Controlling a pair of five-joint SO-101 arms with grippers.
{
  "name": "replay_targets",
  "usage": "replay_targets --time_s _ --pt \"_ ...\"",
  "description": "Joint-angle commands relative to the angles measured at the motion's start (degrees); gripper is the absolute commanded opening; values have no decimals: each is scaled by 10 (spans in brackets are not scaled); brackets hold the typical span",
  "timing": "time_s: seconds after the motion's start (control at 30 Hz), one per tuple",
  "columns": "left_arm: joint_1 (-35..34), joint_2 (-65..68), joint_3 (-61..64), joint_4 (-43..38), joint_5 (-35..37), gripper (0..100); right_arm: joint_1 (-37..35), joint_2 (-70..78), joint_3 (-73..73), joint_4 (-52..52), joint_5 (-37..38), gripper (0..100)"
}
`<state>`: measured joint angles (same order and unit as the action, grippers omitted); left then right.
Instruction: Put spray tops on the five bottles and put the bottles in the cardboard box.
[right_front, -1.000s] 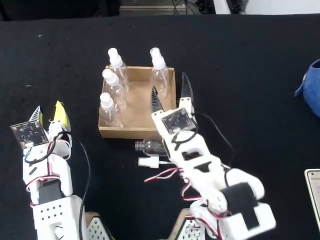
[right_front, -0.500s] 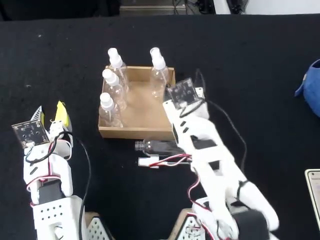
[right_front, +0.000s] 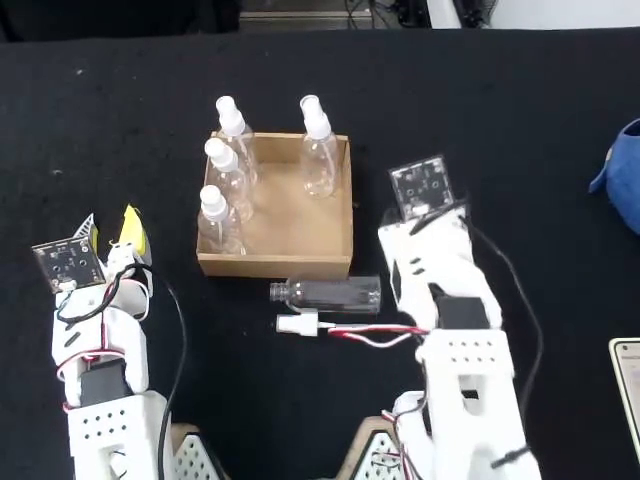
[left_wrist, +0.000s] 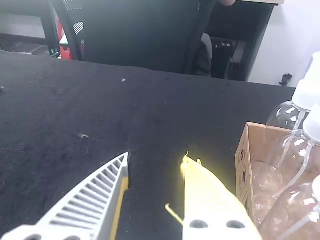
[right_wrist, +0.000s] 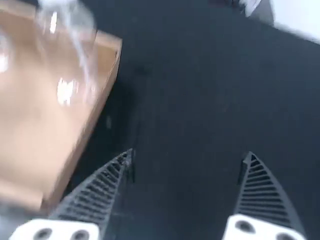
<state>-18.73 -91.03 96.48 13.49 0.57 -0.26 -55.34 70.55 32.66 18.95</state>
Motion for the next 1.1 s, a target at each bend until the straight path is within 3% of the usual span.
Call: replay_targets --time_s 0.0,0.13,0.27,0.53,0.87,1.07 --pt "7 -6 14 2 2 30 11 -42 -45 92 52 262" --pt "7 -6 14 2 2 30 12 -3 -75 142 64 165" --pt "6 -5 14 2 2 30 11 92 -116 153 54 157" --pt "3 -4 14 2 2 30 -11 256 -186 155 -83 157" --pt "2 -6 14 2 2 30 -84 278 -116 157 -77 156" --pt "4 -6 14 2 2 30 -82 246 -84 193 -5 156"
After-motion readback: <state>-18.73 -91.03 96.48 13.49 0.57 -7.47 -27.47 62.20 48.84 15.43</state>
